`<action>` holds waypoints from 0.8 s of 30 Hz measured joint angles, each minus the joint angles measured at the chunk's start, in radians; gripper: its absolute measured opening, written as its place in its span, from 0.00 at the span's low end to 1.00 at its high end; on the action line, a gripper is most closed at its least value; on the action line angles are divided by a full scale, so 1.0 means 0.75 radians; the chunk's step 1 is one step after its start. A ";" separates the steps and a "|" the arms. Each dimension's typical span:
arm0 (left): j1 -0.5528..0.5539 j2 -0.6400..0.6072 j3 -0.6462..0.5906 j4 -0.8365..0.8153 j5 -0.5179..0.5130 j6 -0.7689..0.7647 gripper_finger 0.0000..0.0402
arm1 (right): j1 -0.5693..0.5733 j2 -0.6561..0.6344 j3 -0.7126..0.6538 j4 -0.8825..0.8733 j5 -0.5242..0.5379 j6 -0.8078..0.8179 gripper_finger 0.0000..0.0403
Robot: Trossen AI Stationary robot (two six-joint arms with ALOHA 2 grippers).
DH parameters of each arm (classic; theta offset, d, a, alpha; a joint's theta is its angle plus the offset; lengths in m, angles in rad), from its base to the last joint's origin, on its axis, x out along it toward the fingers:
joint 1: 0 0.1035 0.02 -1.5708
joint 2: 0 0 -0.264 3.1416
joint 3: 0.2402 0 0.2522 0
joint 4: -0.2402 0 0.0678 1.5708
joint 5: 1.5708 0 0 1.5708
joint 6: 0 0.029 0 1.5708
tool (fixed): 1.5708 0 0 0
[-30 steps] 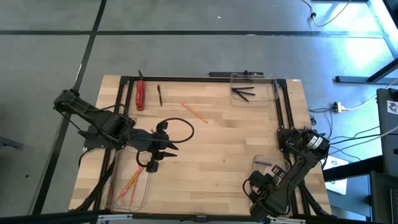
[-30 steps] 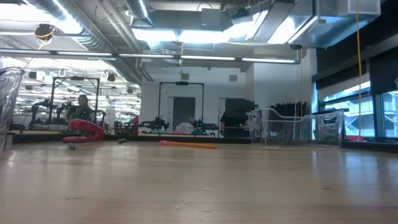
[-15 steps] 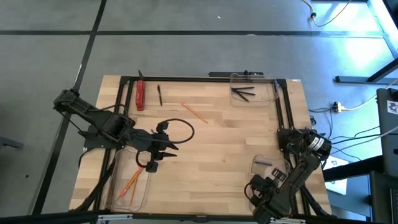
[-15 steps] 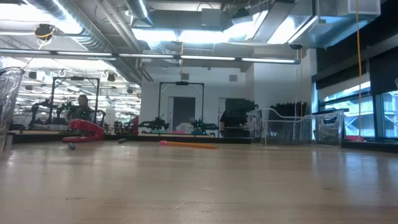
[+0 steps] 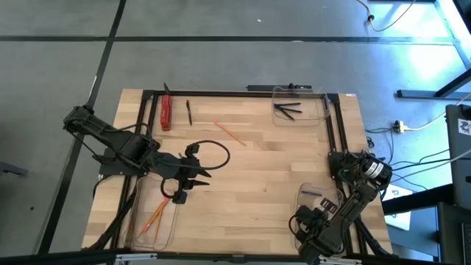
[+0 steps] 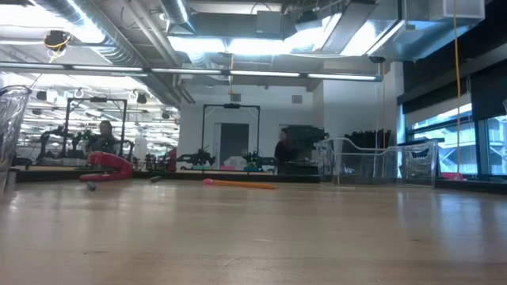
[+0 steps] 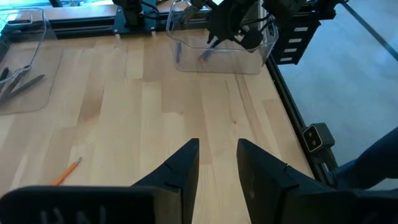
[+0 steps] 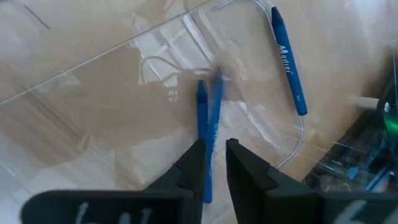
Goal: Sort crayons/erasers/pens/pencils in bins
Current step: Put the blue crayon into the bottom right transparent bin, then put the yellow pencil into the bottom left transparent bin
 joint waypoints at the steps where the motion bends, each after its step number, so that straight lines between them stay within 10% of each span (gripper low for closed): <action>1: 0.000 0.000 0.000 0.000 0.000 0.000 0.25 | 0.000 0.000 0.000 0.000 0.000 0.000 0.17; 15: 0.006 -0.012 0.000 -0.001 -0.011 -0.129 0.25 | -0.010 -0.022 0.094 -0.101 -0.051 0.001 0.29; 24: 0.016 -0.076 0.000 -0.181 -0.119 -0.323 0.25 | -0.014 -0.032 0.402 -0.336 0.211 0.012 0.29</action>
